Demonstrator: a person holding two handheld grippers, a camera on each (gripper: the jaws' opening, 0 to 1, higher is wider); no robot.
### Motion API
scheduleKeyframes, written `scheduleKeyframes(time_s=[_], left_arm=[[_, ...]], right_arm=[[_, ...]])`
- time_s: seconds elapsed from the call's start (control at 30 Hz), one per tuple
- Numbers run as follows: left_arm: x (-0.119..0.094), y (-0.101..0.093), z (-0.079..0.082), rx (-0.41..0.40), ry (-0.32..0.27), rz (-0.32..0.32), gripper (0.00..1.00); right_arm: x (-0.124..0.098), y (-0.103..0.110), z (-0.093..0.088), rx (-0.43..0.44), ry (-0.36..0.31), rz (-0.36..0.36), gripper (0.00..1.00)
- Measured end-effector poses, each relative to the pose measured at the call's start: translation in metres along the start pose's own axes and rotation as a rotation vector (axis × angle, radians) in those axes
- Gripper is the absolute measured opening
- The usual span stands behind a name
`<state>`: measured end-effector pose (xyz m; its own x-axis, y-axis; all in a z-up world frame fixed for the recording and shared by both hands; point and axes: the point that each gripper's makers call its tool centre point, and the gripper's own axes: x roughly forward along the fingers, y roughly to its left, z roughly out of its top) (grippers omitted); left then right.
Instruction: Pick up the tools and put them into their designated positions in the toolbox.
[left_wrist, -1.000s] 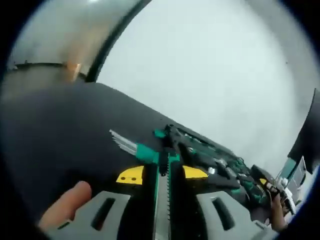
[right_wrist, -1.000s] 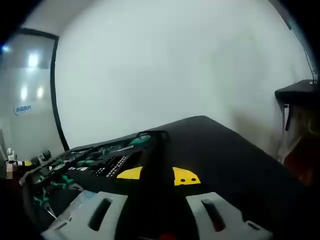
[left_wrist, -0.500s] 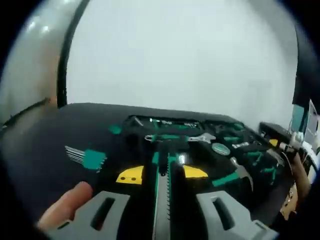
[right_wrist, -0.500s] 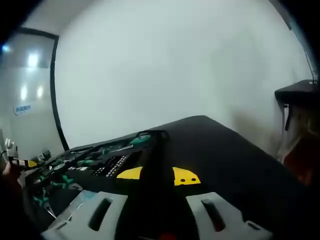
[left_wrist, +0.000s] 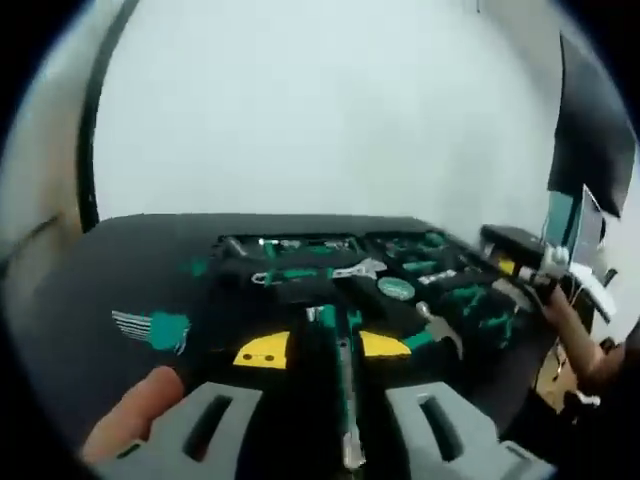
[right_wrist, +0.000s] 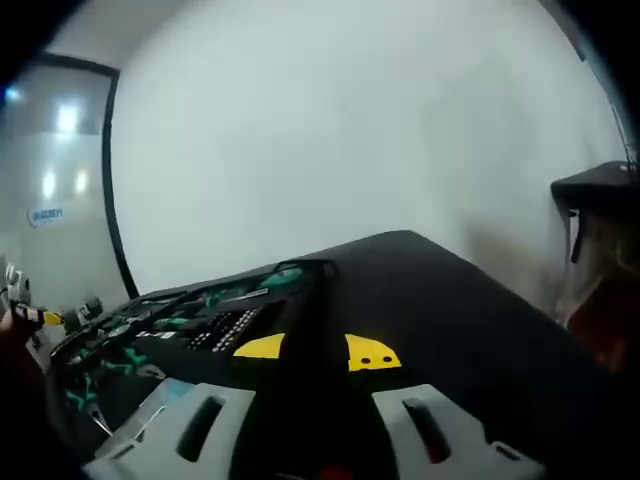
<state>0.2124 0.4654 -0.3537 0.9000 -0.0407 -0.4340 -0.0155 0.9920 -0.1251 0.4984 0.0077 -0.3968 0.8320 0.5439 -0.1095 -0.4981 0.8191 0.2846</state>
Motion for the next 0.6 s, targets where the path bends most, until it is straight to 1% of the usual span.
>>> scheduleKeyframes(time_s=[0.03,0.07,0.1,0.13,0.17,0.2,0.23,0.27,0.3,0.33,0.37,0.4,0.43,0.47,0.5,0.53,0.57,0.6], left_arm=[[-0.004,0.009,-0.013,0.017,0.076,0.030,0.10],[-0.005,0.017,-0.023,0.030,0.131,0.060,0.07],[-0.003,0.018,-0.031,0.064,0.156,0.065,0.05],[-0.001,0.010,-0.043,0.127,0.200,0.039,0.04],[0.002,0.007,-0.049,0.164,0.211,0.035,0.04],[0.004,0.002,-0.052,0.187,0.215,0.028,0.04],[0.007,-0.003,-0.056,0.204,0.226,0.002,0.05],[0.009,-0.011,-0.047,0.220,0.168,-0.033,0.05],[0.012,-0.014,-0.048,0.199,0.181,-0.040,0.04],[0.014,-0.026,-0.050,0.193,0.197,-0.087,0.04],[0.016,-0.032,-0.050,0.196,0.199,-0.118,0.04],[0.020,-0.036,-0.047,0.218,0.192,-0.133,0.04],[0.024,-0.046,-0.048,0.222,0.193,-0.175,0.04],[0.027,-0.055,-0.049,0.240,0.204,-0.202,0.04],[0.032,-0.061,-0.049,0.266,0.202,-0.216,0.04],[0.029,-0.058,-0.048,0.346,0.226,-0.191,0.04],[0.028,-0.062,-0.045,0.304,0.220,-0.187,0.04],[0.030,-0.079,-0.033,0.319,0.138,-0.259,0.04]], right_arm=[[0.000,0.000,0.000,-0.002,-0.002,0.000,0.19],[0.000,0.001,0.000,-0.003,-0.003,0.000,0.19],[0.000,0.002,0.000,-0.003,-0.004,0.000,0.19],[0.000,0.002,0.000,-0.002,-0.005,0.001,0.19],[0.000,0.002,0.001,-0.001,-0.005,0.000,0.19],[0.000,0.002,0.001,-0.001,-0.005,0.000,0.19],[0.000,0.002,0.001,0.000,-0.005,0.000,0.19],[0.000,0.002,0.001,0.000,-0.005,0.000,0.19],[0.000,0.002,0.001,-0.001,-0.004,-0.001,0.19],[0.000,0.002,0.000,-0.002,-0.004,-0.002,0.19],[0.000,0.001,0.000,-0.002,-0.002,-0.002,0.19],[0.000,0.001,0.000,-0.002,0.001,-0.004,0.19],[0.000,0.002,-0.001,-0.003,0.002,-0.004,0.19],[0.000,0.002,-0.001,-0.003,0.002,-0.004,0.19],[0.000,0.002,-0.001,-0.005,0.003,-0.005,0.19],[0.000,0.002,-0.001,-0.006,0.002,-0.005,0.19],[0.000,0.001,-0.001,-0.006,0.002,-0.006,0.19],[0.000,0.001,-0.001,-0.001,0.003,-0.007,0.19]])
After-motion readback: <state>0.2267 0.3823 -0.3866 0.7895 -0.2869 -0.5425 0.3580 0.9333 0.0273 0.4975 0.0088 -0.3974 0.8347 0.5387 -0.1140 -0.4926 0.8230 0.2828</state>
